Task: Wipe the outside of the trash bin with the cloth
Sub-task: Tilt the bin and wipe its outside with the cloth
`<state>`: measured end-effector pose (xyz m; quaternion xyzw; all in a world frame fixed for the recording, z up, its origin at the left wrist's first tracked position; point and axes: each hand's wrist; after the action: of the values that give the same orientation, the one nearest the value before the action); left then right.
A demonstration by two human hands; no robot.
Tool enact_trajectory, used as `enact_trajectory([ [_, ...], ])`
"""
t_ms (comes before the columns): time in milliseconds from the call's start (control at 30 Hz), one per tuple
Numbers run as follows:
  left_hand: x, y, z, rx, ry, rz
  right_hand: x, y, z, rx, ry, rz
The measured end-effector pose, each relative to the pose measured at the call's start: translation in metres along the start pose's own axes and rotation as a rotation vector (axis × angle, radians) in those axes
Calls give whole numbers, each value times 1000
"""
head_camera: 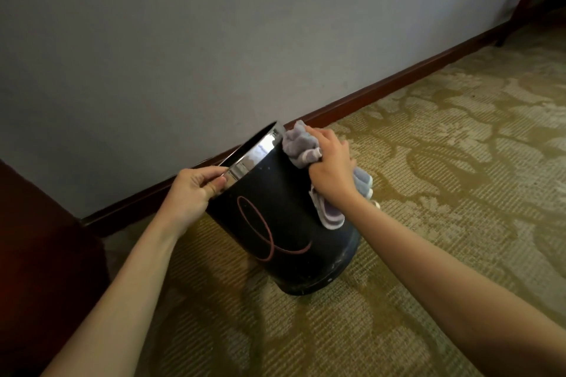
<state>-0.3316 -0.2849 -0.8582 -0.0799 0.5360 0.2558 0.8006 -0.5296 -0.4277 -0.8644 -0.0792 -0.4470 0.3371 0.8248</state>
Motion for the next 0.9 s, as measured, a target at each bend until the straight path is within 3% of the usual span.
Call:
enact_trajectory([
  [167,-5,2,-6,37,-1,-40,-40,-25,5,85,-38,-178],
  [333,-15,-2,-17,56,-37,-57,-89,13,6,169,12,-398],
  [433,-24,-9,-25,80,-69,-57,-107,38,12,149,33,-431],
  [667,-40,-20,-36,76,-111,-65,-91,87,20,-65,-36,-255],
  [900,-39,-23,-45,37,-122,-49,-35,45,23,-103,6,13],
])
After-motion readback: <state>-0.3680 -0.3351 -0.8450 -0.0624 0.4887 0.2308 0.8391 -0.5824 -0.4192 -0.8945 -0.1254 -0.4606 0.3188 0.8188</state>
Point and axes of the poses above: each hand's wrist, its own y-axis away from the middle knuckle, its own z-axis out of the back of the hand, x = y × z, and after that the axes turned 13 degrees about z, right-handed
